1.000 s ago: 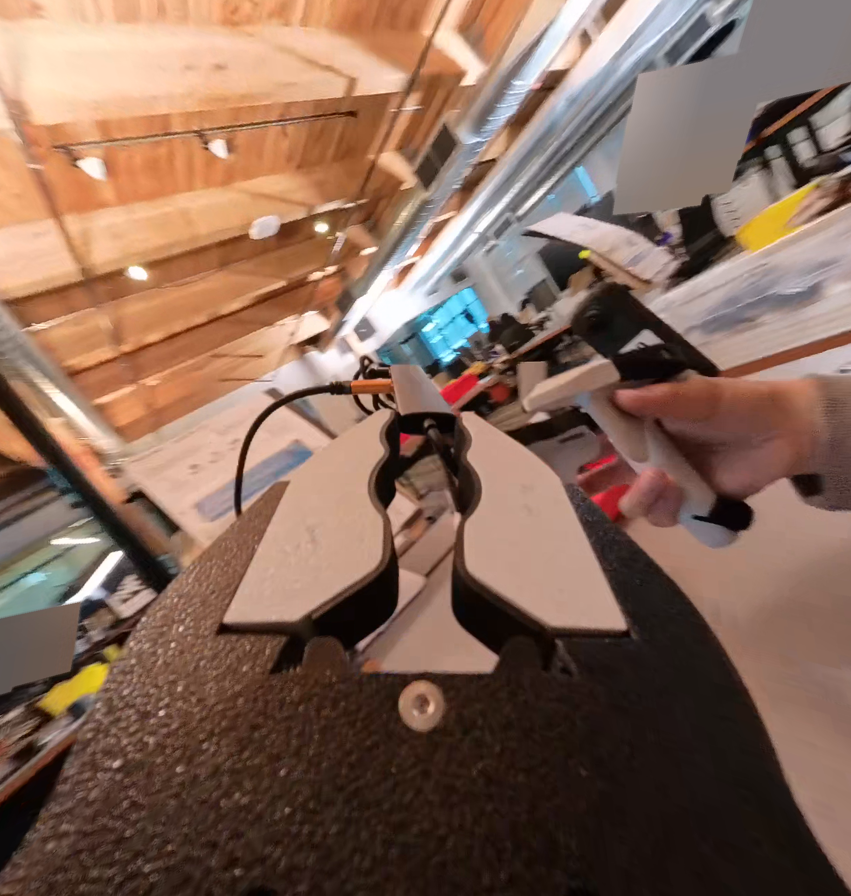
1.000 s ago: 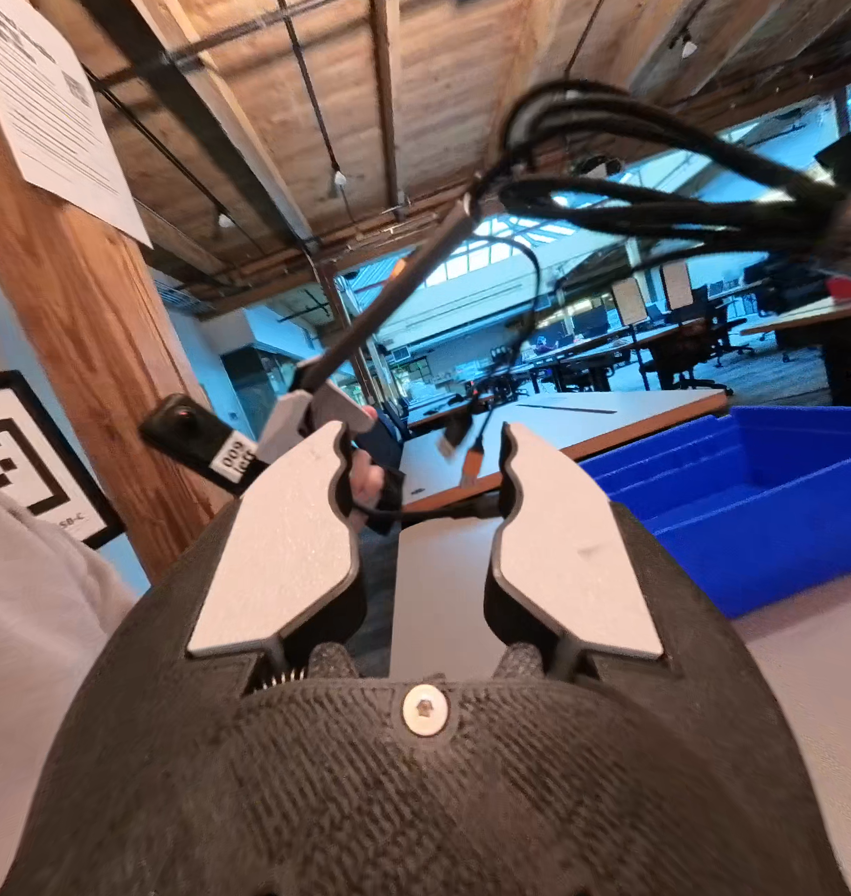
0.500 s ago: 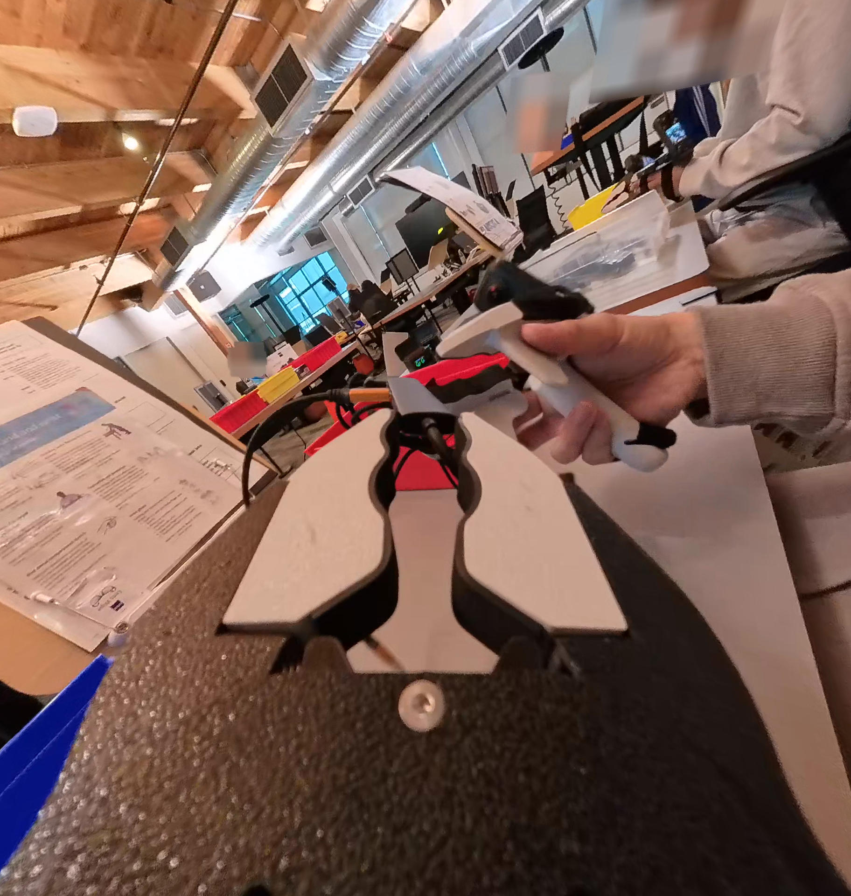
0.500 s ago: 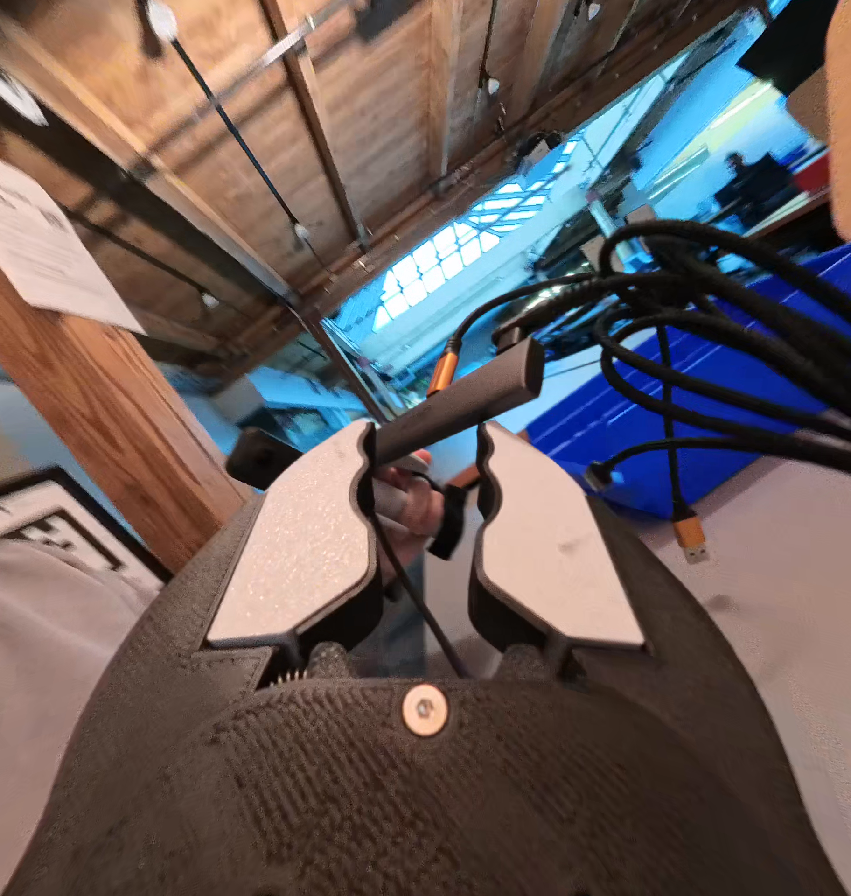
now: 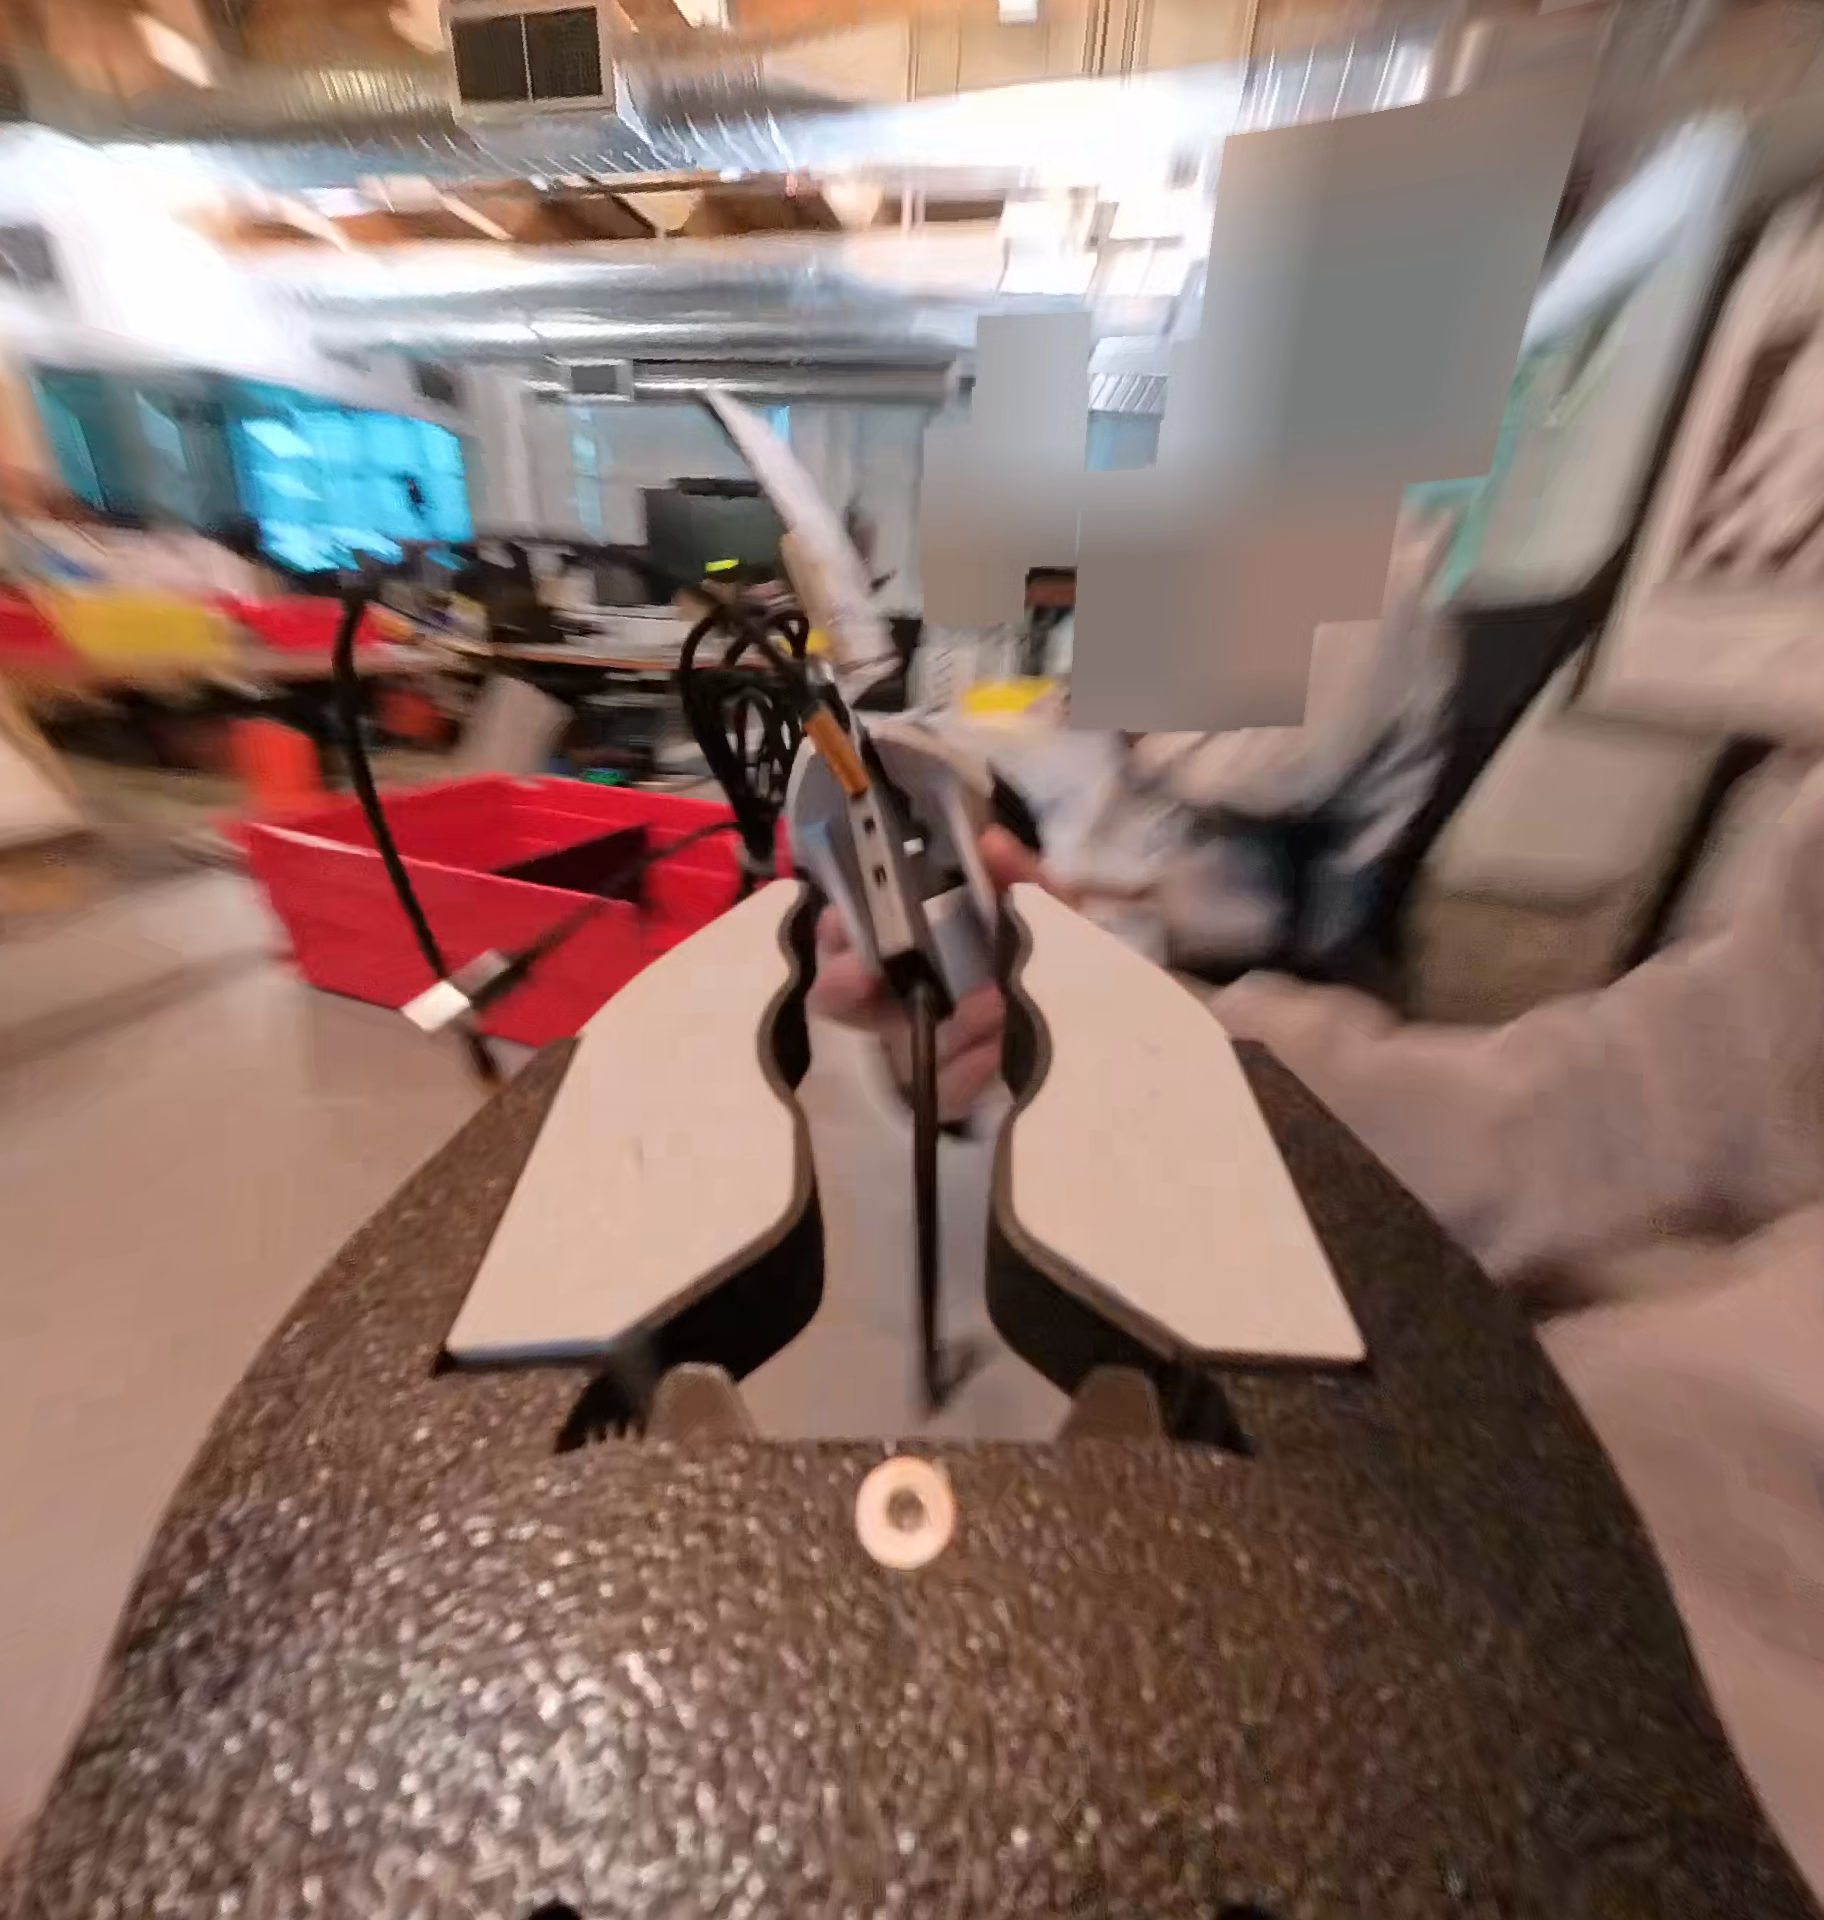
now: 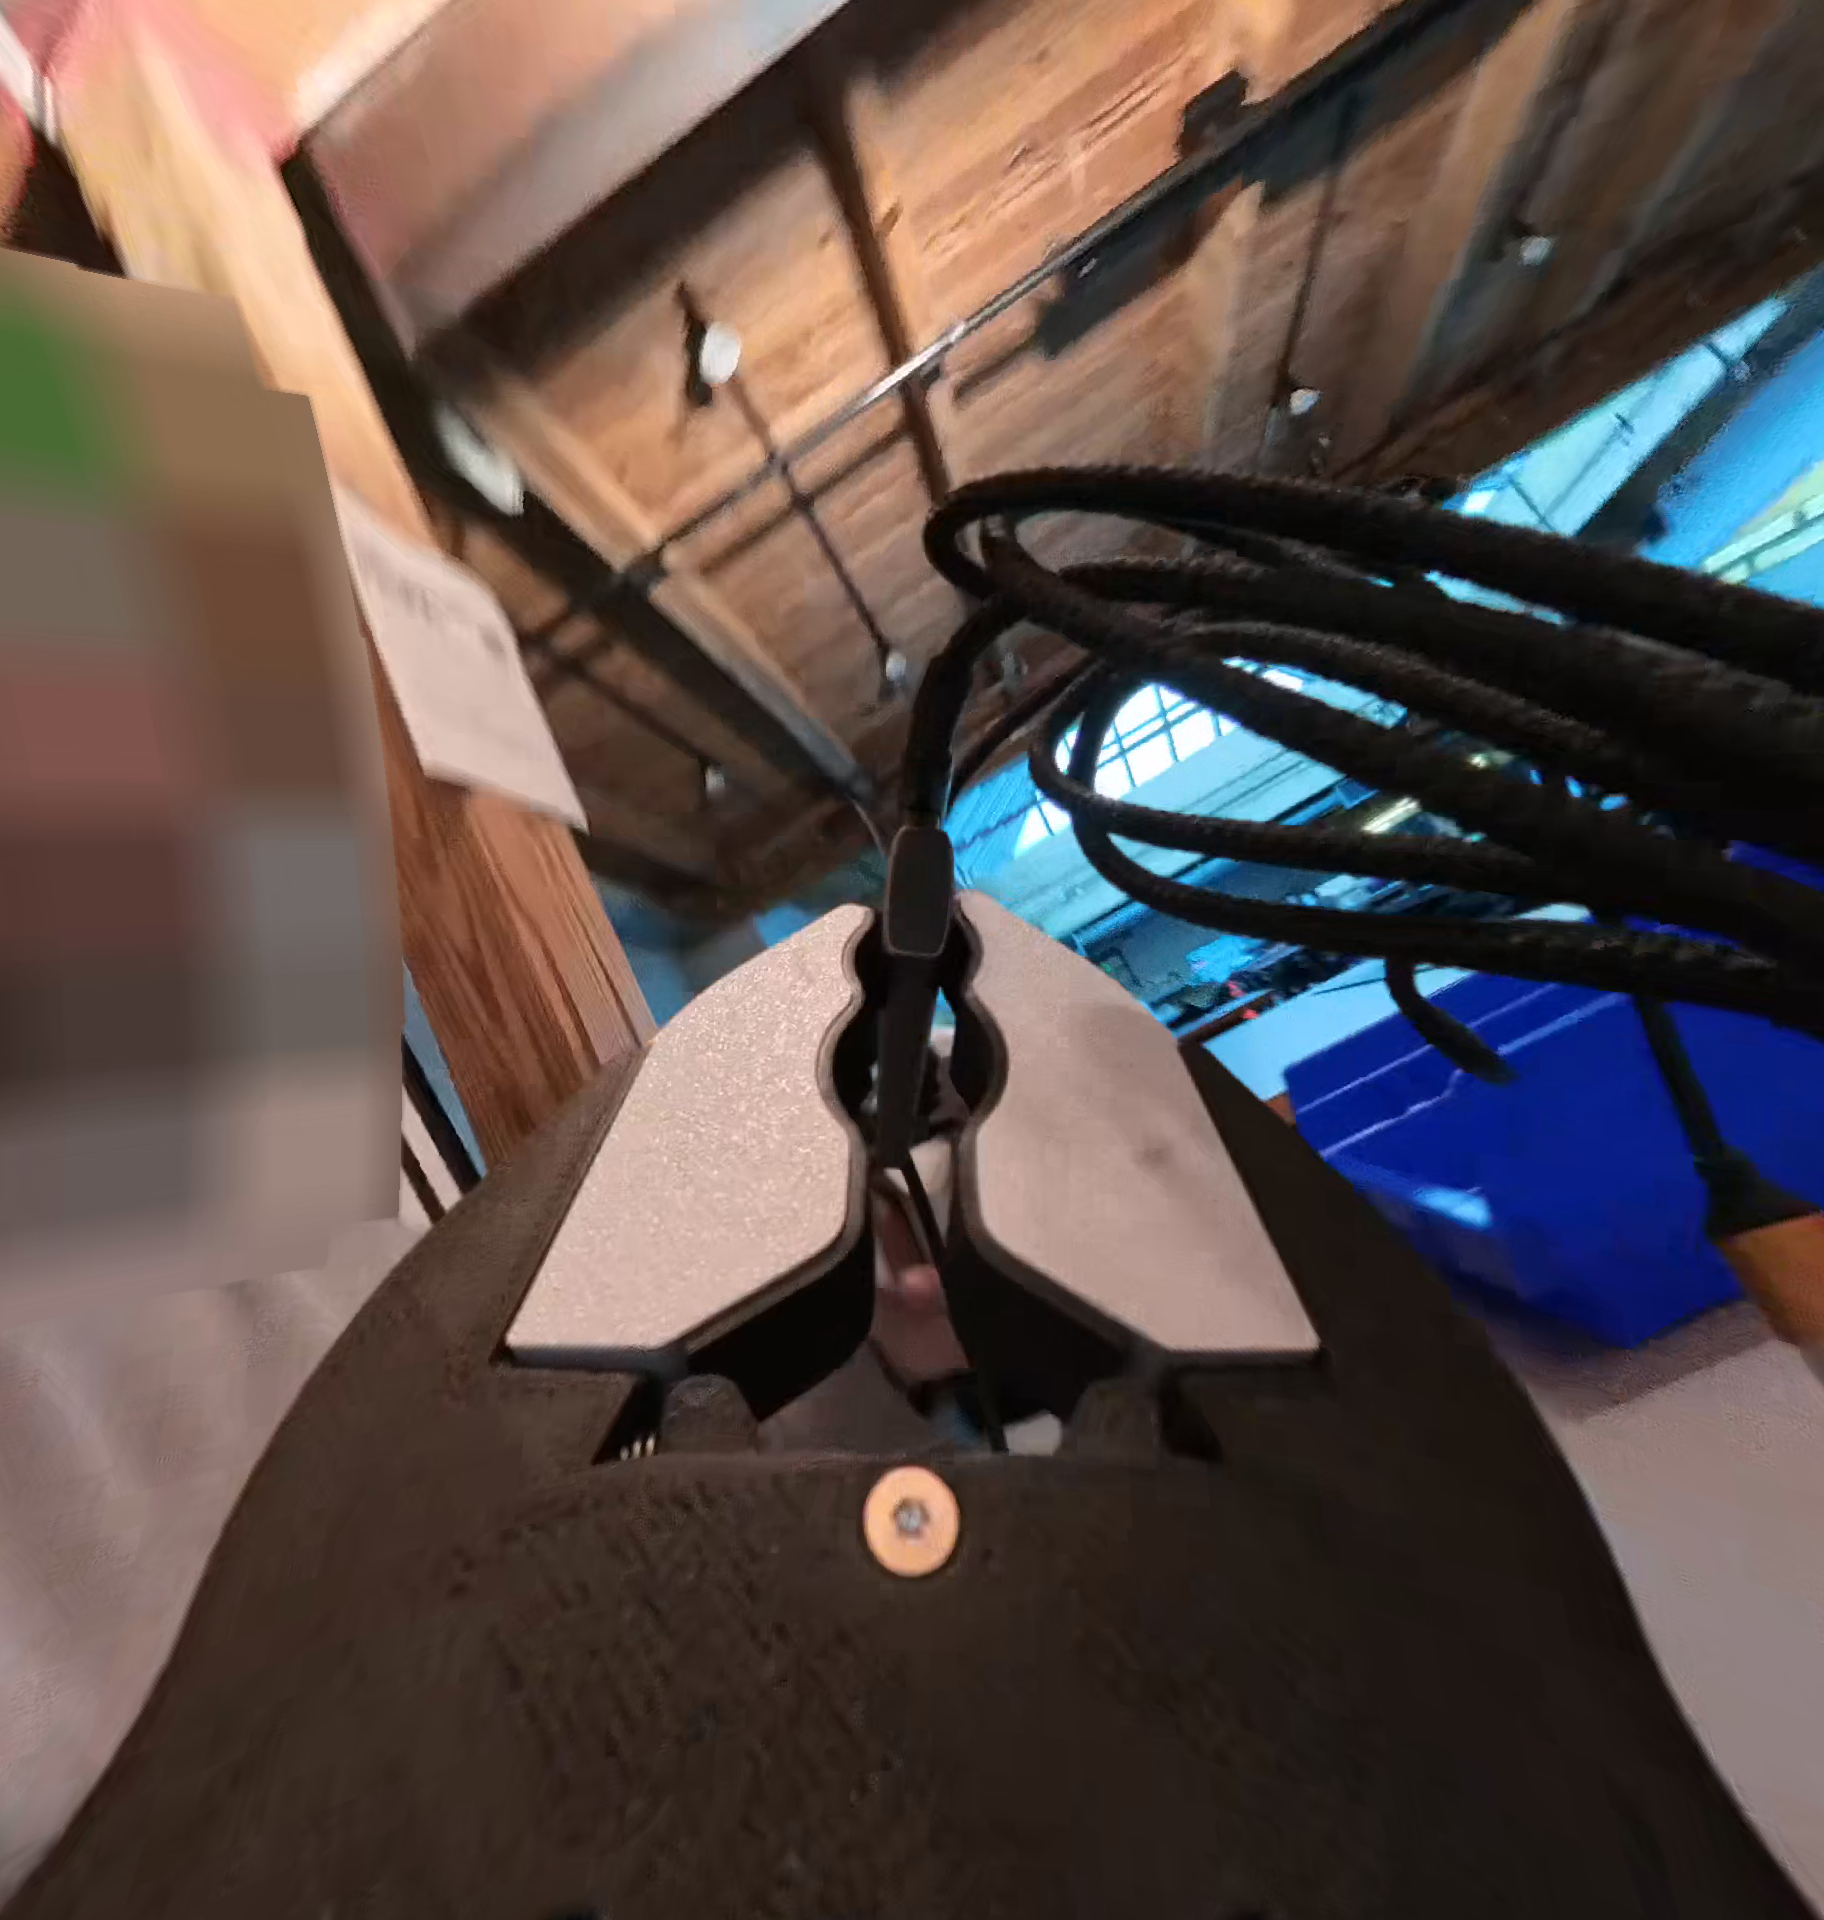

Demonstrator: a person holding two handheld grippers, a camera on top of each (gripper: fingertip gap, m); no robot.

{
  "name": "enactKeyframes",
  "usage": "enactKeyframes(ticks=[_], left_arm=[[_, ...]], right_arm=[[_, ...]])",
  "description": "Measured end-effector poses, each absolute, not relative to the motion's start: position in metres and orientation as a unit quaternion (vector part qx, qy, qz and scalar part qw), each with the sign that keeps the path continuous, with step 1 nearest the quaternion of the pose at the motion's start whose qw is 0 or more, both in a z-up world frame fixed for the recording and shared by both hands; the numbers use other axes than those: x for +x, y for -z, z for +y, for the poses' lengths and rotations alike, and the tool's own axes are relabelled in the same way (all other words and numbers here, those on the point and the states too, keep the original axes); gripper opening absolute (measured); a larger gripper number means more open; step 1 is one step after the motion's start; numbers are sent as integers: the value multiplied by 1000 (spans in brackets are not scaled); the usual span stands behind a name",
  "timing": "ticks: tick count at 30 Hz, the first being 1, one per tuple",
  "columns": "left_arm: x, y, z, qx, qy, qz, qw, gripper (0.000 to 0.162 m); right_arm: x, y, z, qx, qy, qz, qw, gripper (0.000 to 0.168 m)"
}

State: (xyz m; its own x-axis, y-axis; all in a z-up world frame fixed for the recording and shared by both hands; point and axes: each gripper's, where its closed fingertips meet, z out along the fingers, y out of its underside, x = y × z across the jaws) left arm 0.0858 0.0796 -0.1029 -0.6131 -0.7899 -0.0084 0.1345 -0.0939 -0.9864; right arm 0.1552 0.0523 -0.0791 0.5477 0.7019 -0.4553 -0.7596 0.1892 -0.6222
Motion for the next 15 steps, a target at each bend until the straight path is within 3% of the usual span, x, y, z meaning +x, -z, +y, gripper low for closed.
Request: enactKeyframes(ticks=[3, 7, 10, 15], left_arm=[[91, 101, 86, -368, 792, 474, 111, 42], [86, 135, 64, -394, 784, 466, -117, 51], [88, 146, 53, -399, 777, 459, -162, 63], [95, 146, 49, -389, 804, 390, -224, 56]], right_arm=[[135, 71, 38, -442, -429, -101, 782, 10], [123, 69, 31, -455, -340, -197, 799, 11], [117, 74, 32, -470, -311, -232, 792, 10], [114, 77, 31, -459, -300, -256, 796, 12]])
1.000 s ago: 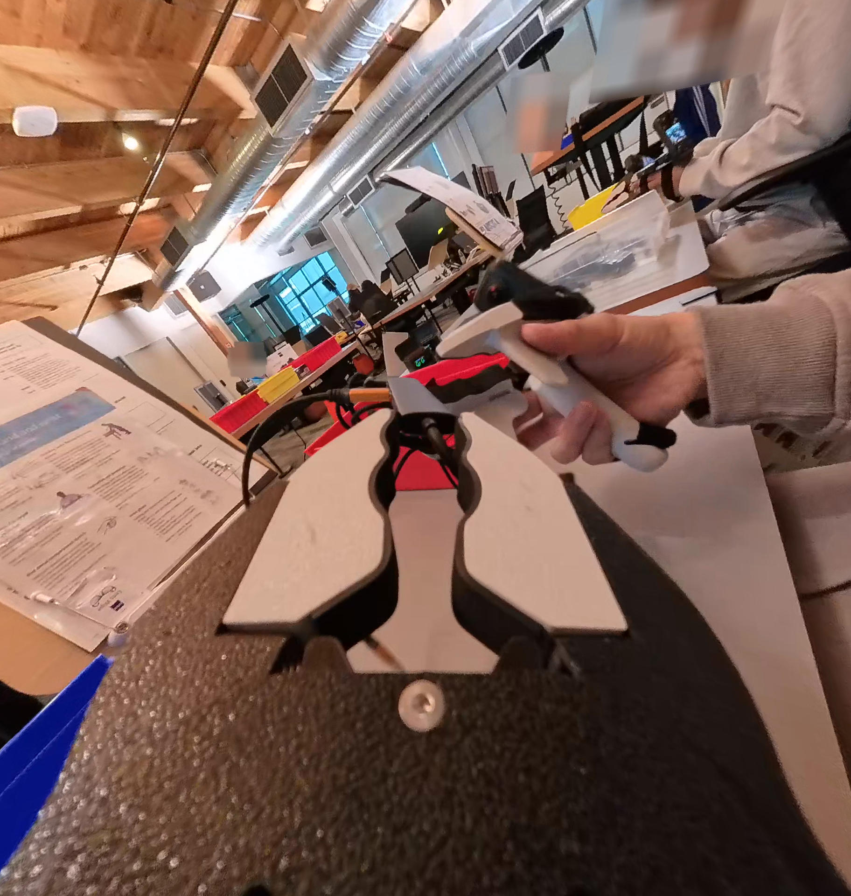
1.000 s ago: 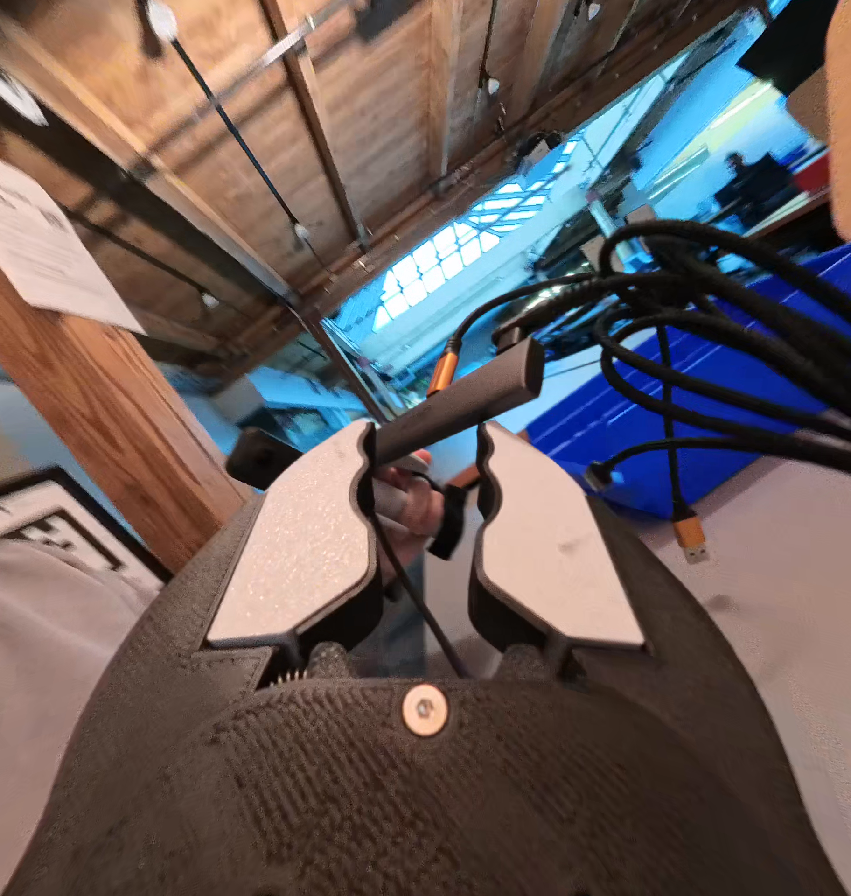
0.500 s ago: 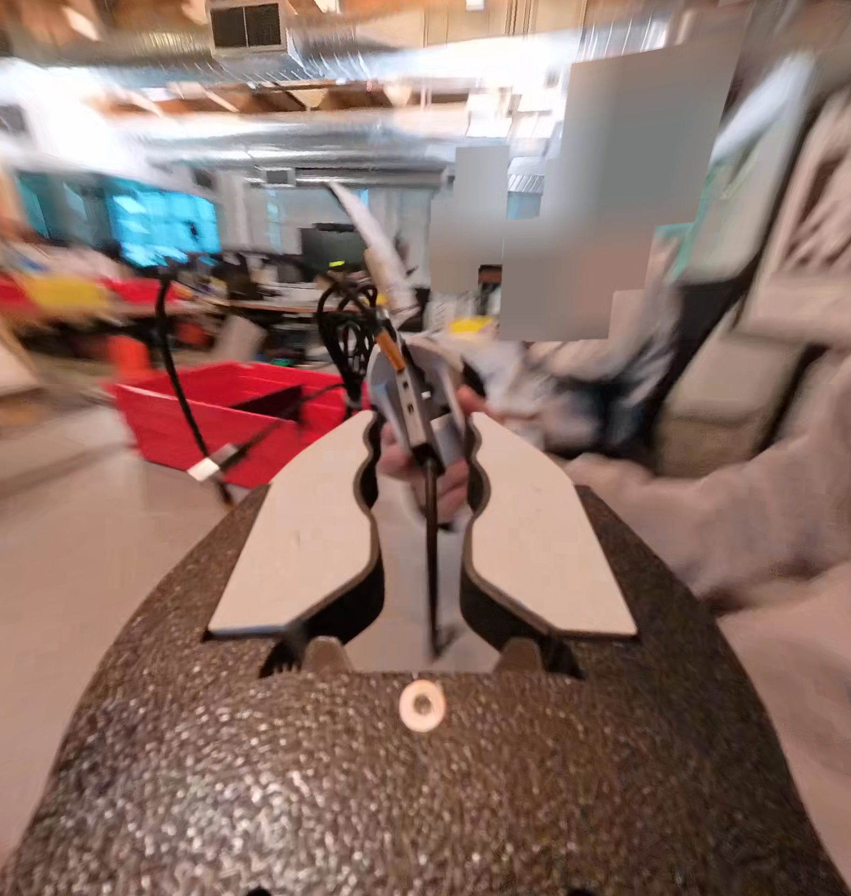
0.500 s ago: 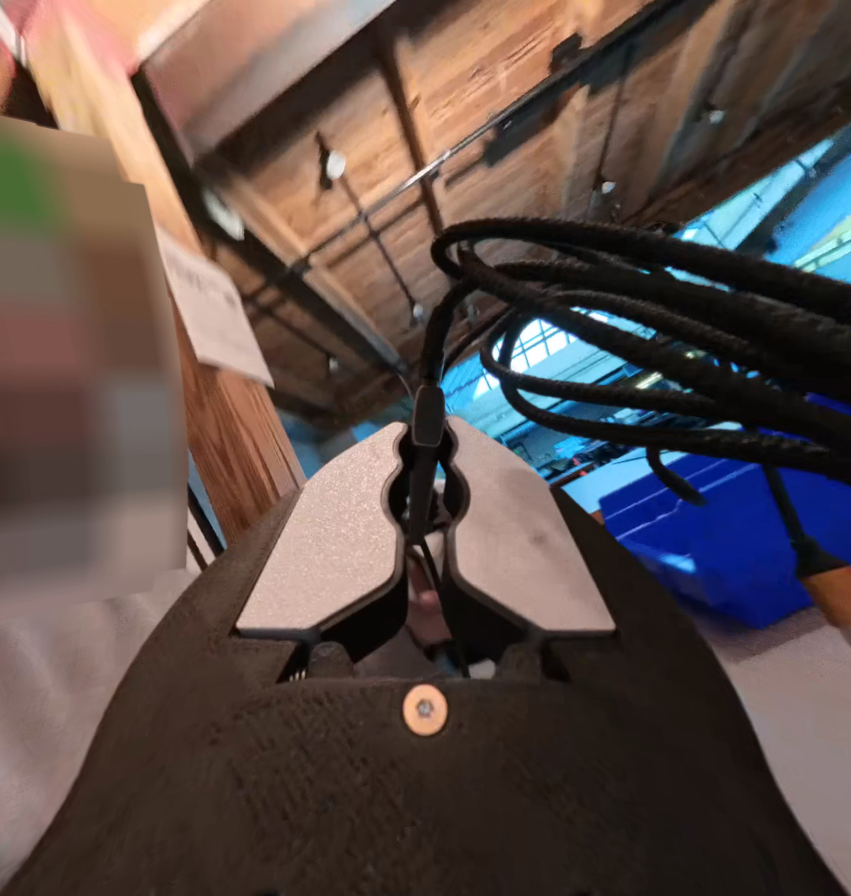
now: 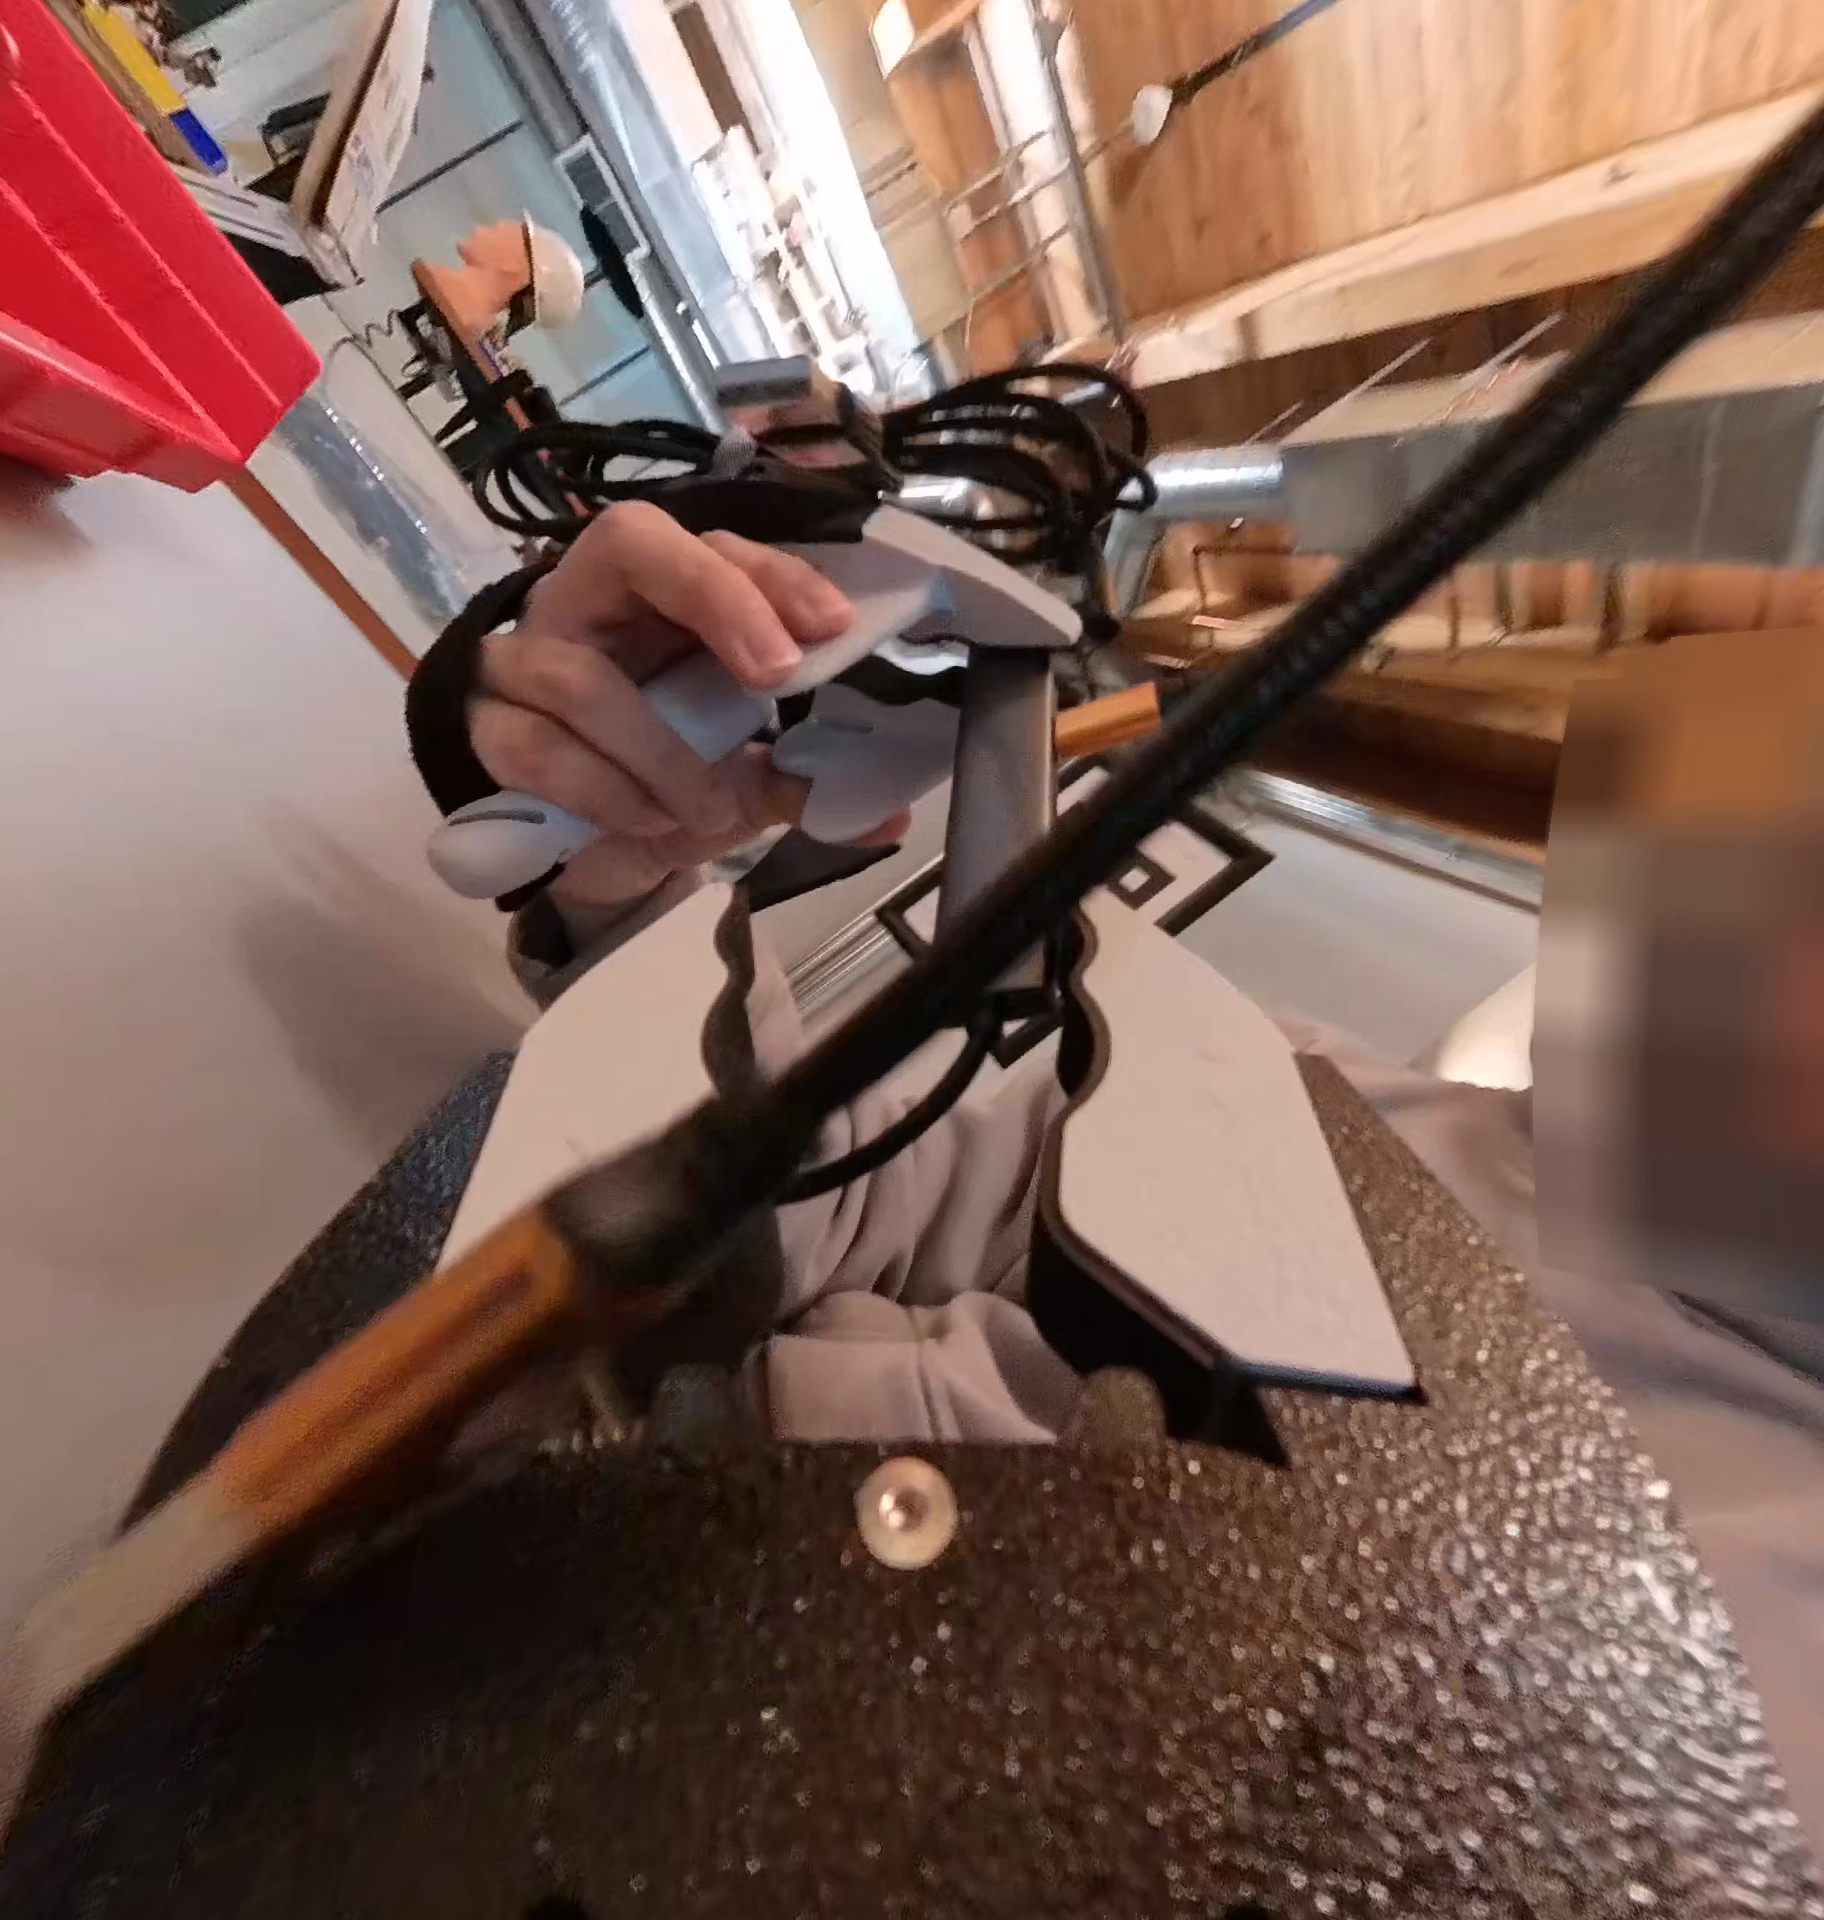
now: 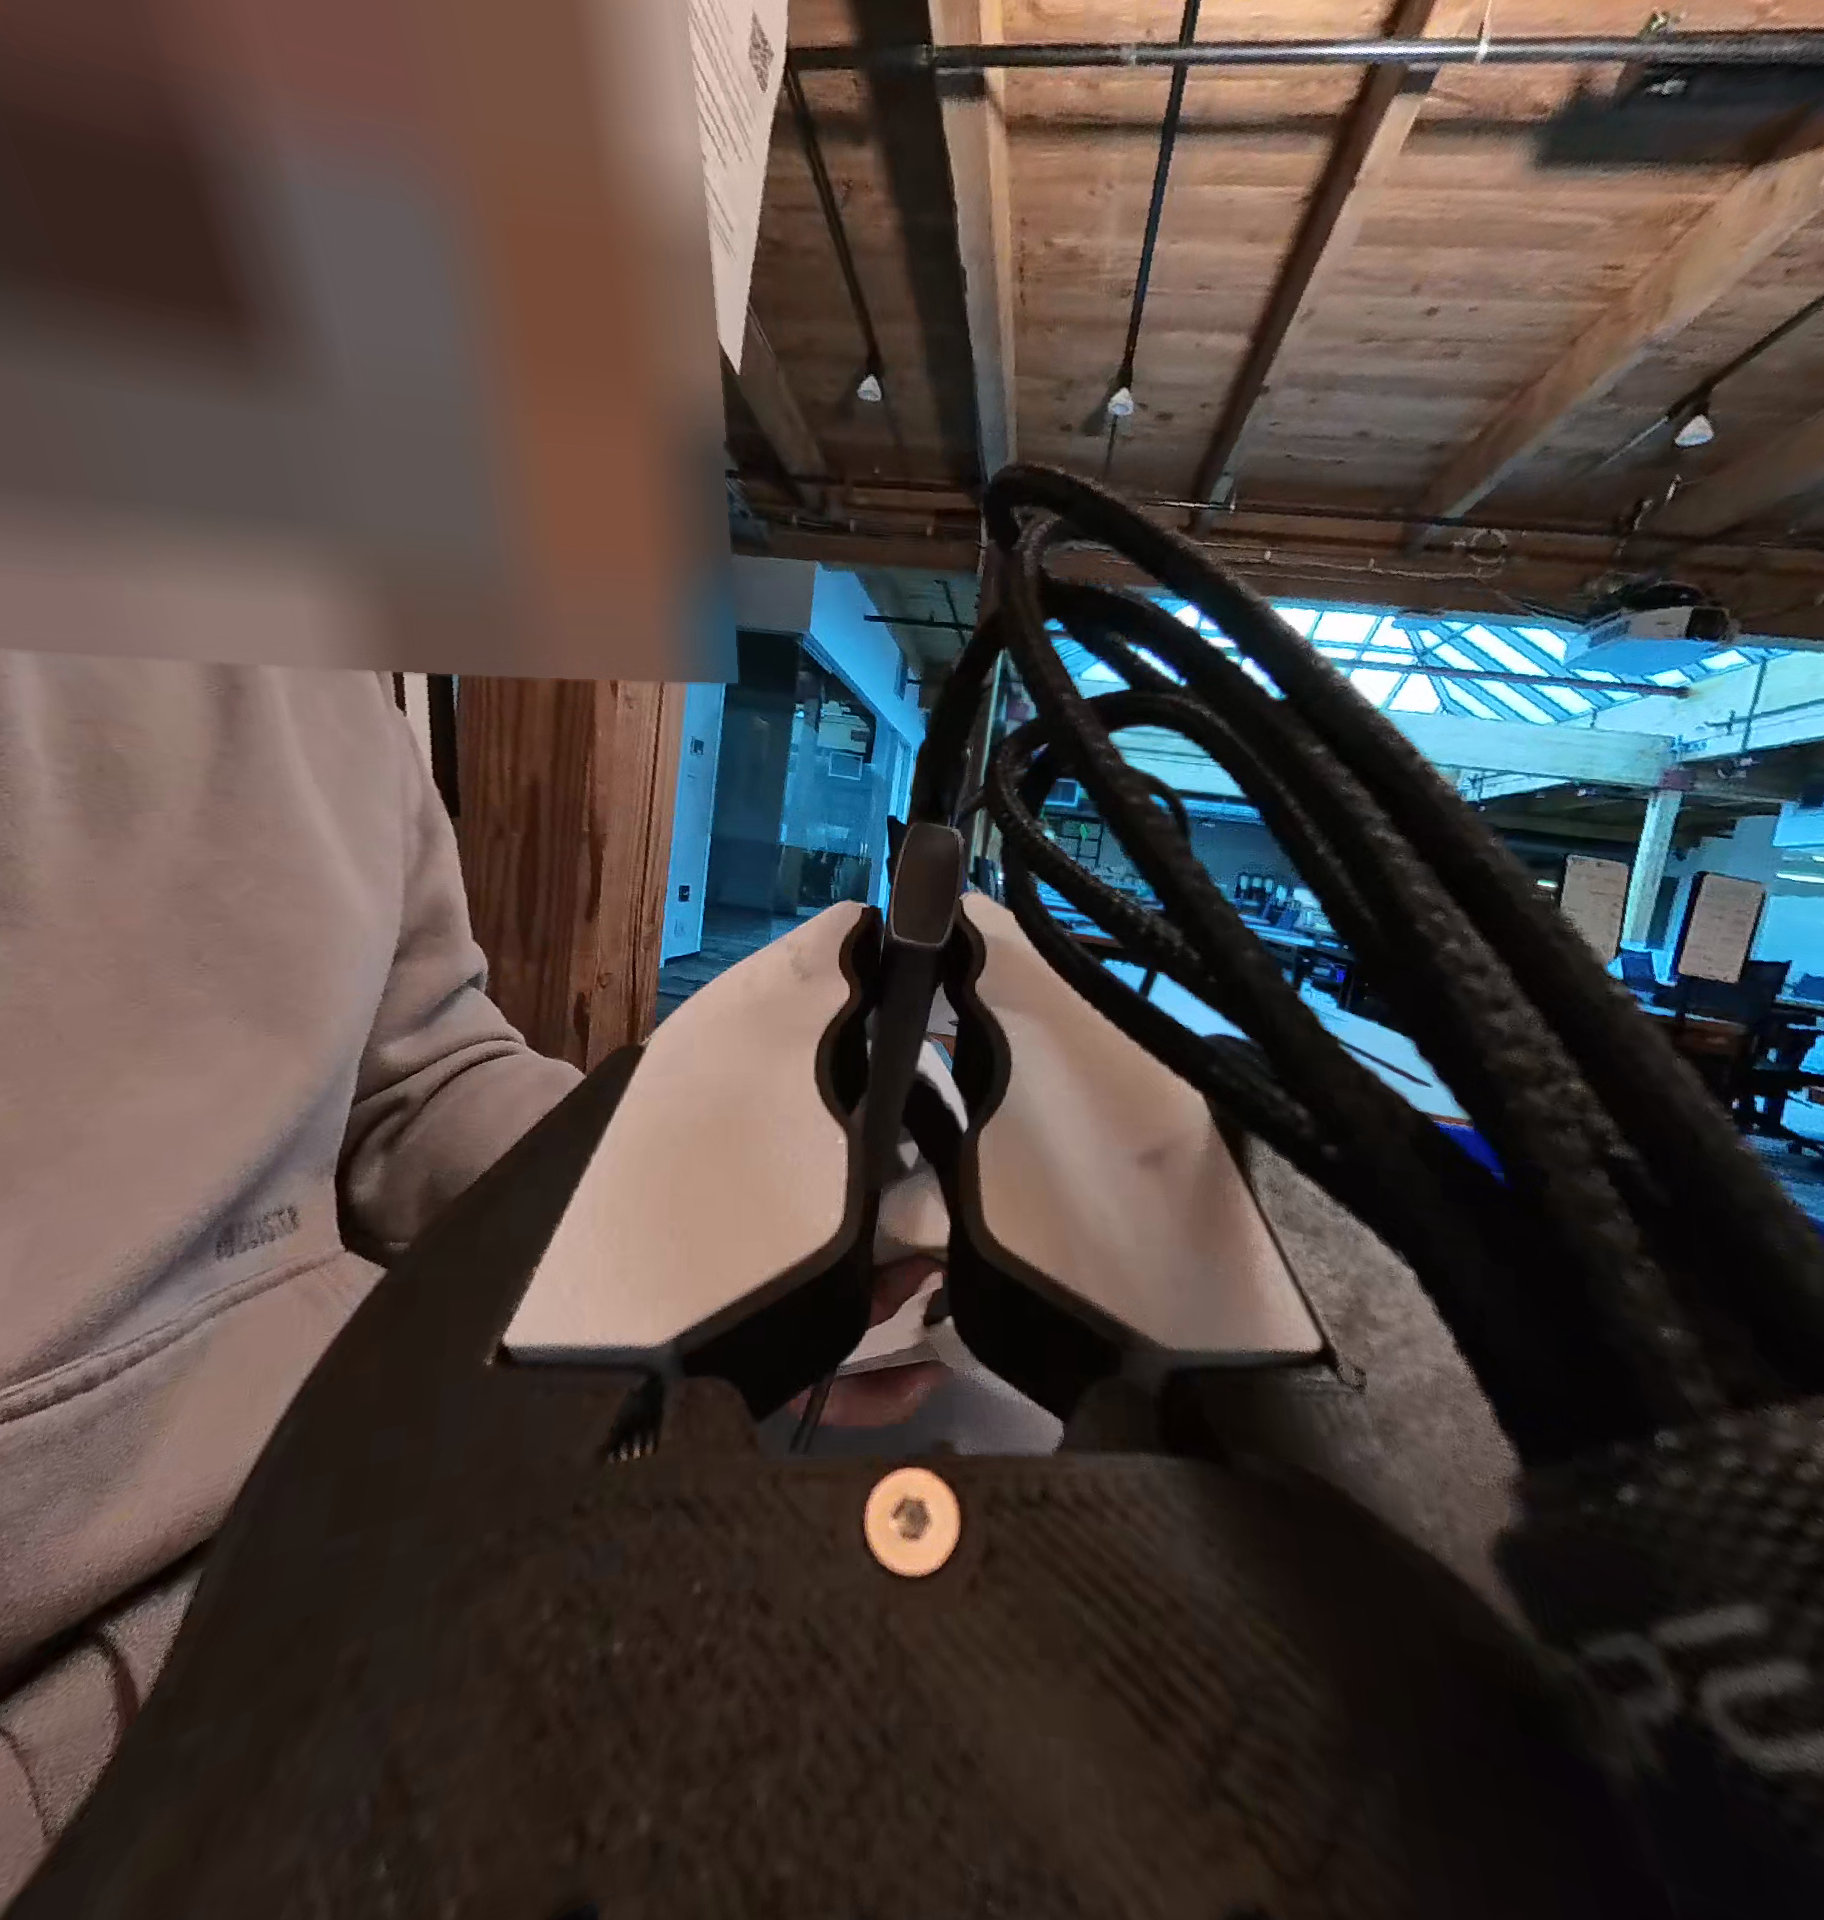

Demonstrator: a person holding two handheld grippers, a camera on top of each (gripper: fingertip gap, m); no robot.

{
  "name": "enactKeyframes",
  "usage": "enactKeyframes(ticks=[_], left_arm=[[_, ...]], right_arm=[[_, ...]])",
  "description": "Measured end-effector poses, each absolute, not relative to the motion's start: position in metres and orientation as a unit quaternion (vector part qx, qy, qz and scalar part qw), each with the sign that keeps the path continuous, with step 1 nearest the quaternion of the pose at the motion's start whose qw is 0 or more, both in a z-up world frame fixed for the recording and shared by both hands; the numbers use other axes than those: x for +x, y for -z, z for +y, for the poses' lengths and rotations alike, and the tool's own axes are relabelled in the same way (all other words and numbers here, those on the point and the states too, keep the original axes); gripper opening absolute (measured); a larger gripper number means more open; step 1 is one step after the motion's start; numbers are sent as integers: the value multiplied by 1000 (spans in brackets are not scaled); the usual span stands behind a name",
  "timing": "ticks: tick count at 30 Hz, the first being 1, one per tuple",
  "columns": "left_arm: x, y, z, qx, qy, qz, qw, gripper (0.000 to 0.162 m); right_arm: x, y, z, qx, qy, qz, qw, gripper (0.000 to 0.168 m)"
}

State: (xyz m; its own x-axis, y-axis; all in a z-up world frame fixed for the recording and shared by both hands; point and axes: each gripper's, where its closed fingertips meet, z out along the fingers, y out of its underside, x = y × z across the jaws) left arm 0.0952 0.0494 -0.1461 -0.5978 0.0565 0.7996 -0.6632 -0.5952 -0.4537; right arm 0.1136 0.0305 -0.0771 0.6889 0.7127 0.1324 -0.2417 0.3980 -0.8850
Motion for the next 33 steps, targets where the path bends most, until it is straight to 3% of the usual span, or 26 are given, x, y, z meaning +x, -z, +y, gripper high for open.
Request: enactKeyframes(ticks=[5, 11, 13, 20, 29, 33], left_arm=[[98, 146, 44, 368, -820, -348, 268, 59], [100, 152, 36, 377, -808, -343, 296, 75], [101, 152, 36, 381, -806, -345, 293, 76], [102, 143, 39, 360, -825, -298, 318, 73], [108, 151, 51, 400, -820, -322, 254, 66], [111, 174, 54, 446, -779, -398, 189, 85]], right_arm=[[112, 75, 25, -430, -306, -272, 805, 12], [119, 70, 27, -430, -281, -284, 810, 12], [123, 67, 29, -431, -266, -281, 815, 6], [121, 71, 32, -446, -262, -299, 802, 11], [122, 98, 37, -523, -229, -320, 756, 10], [123, 98, 35, -525, -225, -327, 753, 10]])
